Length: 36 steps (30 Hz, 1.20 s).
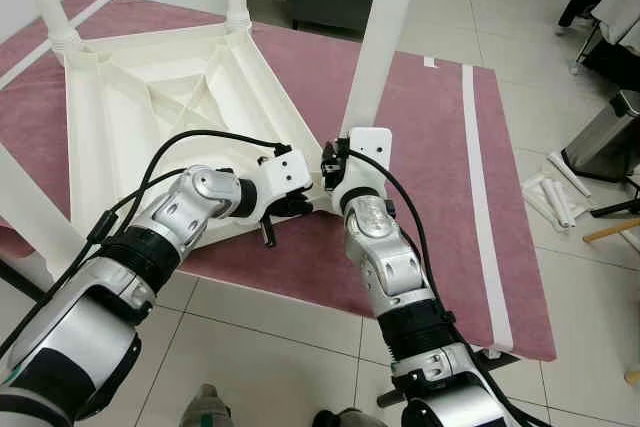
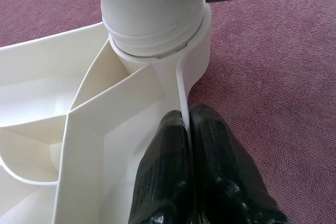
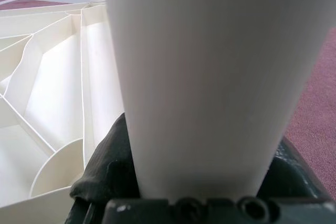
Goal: Building children table
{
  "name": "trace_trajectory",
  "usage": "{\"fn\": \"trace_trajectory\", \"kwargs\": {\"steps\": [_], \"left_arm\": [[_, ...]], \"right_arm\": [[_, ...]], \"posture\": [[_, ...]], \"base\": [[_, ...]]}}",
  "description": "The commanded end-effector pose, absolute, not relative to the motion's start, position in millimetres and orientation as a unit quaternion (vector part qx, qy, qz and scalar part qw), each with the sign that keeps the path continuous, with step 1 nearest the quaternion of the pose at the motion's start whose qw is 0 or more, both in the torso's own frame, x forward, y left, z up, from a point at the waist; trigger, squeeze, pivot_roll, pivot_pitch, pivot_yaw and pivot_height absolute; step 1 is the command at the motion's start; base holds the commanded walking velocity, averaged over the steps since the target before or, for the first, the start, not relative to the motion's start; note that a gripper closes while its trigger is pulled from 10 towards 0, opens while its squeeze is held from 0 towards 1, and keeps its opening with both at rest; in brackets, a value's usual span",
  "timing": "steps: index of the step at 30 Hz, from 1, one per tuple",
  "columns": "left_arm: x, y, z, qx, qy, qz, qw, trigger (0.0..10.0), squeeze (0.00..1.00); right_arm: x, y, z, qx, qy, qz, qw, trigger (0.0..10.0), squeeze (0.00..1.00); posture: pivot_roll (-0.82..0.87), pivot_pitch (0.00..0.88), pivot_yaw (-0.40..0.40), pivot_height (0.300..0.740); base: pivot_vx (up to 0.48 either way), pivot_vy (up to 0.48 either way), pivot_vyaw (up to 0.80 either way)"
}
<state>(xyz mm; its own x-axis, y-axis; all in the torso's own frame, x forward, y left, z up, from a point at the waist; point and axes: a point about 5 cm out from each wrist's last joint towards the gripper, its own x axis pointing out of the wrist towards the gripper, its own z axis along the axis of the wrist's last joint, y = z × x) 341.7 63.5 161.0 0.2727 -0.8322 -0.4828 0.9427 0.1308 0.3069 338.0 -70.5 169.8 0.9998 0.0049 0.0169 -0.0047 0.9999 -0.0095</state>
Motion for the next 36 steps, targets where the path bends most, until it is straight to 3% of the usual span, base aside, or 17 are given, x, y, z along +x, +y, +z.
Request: {"fn": "trace_trajectory", "kwargs": {"steps": [1,36], "left_arm": [[327.0,30.2,199.2,0.295,-0.015,-0.671,0.680,0.0,0.00],[327.0,30.2,199.2,0.295,-0.015,-0.671,0.680,0.0,0.00]], "right_arm": [[339.0,-89.0,139.9,-0.028,0.063,-0.036,0.997,10.0,0.00],[339.0,-89.0,139.9,-0.028,0.063,-0.036,0.997,10.0,0.00]], "posture": [[0.23,0.093,-0.028,0.740],[0.23,0.093,-0.028,0.740]], "base": [[0.000,0.000,0.00],[0.000,0.000,0.00]]}}
